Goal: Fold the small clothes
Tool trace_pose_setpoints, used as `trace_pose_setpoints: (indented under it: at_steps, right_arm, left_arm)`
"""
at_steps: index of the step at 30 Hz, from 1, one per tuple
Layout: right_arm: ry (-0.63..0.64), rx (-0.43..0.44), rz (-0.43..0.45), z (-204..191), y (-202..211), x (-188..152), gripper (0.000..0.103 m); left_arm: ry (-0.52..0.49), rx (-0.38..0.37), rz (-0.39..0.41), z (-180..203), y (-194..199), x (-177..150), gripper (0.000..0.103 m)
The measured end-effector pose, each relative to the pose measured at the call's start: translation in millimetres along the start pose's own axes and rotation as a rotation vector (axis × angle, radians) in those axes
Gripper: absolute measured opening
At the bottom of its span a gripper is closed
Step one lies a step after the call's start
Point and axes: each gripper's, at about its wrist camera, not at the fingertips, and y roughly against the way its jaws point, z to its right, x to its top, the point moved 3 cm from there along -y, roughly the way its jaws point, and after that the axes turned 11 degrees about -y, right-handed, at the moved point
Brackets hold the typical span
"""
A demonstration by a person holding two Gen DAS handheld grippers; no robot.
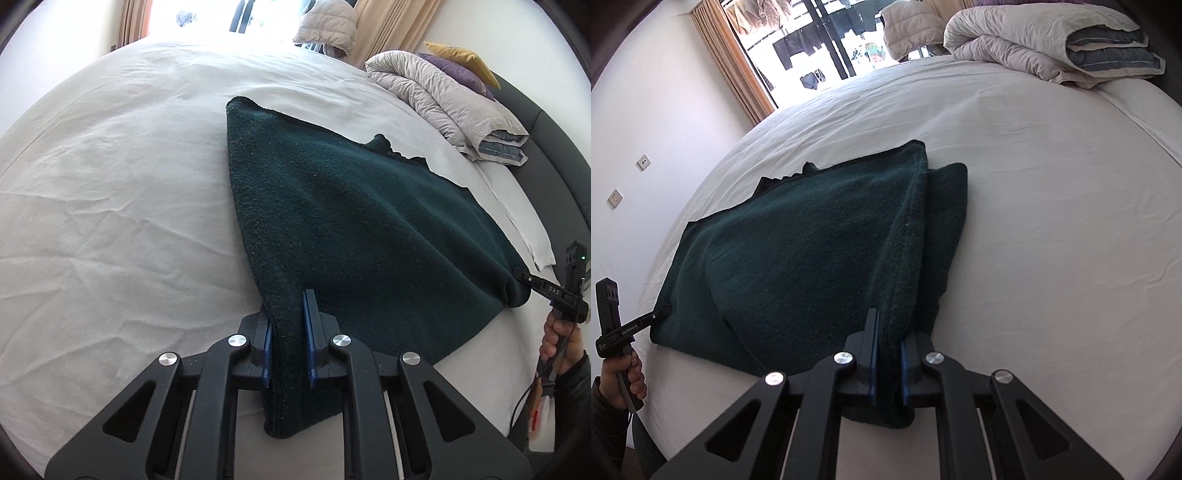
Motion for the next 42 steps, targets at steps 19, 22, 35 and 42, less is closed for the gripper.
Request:
trace_pose_setpoints:
  at_steps: [19, 22, 35, 42]
  right_arm:
    - [-0.271, 0.059, 0.097, 62.9, 17.6, 31.4, 0.065]
    - [-0.246, 0.021, 0.09, 52.9, 9.5, 51.6, 0.065]
    - [-0.007, -0.151, -0.022, -8.7, -85.7, 101.9, 0.047]
    - [0.068, -0.197, 0.013, -22.7, -93.1, 102.7, 0.008]
  left_arm:
    - [0.011, -0.025, 0.024, -6.5, 7.0, -5.6, 0.012]
    - [0.019, -0.027, 0.027, -7.9, 12.9, -6.6, 0.012]
    - [-0.103, 0.101, 0.164, 15.7, 43.7, 47.1, 0.012]
    - [-0.046, 0.116, 0.061, -2.7, 6.5, 21.9, 0.012]
